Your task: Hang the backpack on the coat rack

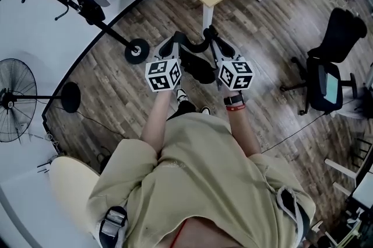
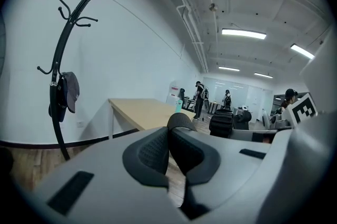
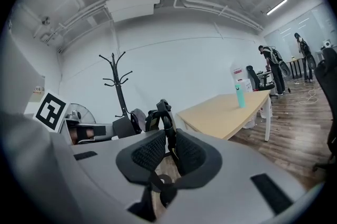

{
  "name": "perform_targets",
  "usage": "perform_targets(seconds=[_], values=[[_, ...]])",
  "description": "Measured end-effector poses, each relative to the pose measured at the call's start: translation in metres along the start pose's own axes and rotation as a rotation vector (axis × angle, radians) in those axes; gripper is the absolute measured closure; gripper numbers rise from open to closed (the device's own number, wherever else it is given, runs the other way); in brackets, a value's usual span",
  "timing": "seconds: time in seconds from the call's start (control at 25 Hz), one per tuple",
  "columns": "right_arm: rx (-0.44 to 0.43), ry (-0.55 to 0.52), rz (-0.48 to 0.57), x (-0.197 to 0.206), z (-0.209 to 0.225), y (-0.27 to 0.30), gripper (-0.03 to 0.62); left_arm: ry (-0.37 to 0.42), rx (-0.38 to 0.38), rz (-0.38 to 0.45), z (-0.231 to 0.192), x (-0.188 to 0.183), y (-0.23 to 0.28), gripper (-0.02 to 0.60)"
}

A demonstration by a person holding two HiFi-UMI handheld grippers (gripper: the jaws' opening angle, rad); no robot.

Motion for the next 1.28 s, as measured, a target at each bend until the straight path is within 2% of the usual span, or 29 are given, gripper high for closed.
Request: perform_targets(seconds=[0.24, 0.68, 1.0, 1.28], values=[[-0.001, 0.009, -0.073, 0.006, -0.022, 0.05, 0.52, -0.035, -0.042, -0.002, -0.06, 0.002, 0.001, 0.557], [-0.123, -0.032, -0.225, 0.036, -0.095, 0.161, 0.519, -0.137, -0.19, -0.026, -0.188, 0.017, -0.012, 0.557], [-0.218, -0.063, -0.268, 0.05, -0.169, 0.243, 0.519, -0.179, -0.28, -0.011, -0.281, 0.016, -0.038, 0.557], [-0.289, -0.088, -0.292, 0.06, -0.219, 0.289, 0.517, -0.204, -0.349, 0.023, -0.337, 0.01, -0.059, 0.557]])
Point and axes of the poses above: the fingertips, and each gripper's own axes: y forward along the fingers, z to its right, x out of its underside, the point moved 1 cm from there along -y, backward along the fingers, and after that the axes turned 9 degrees about y, right-handed, at the moved point
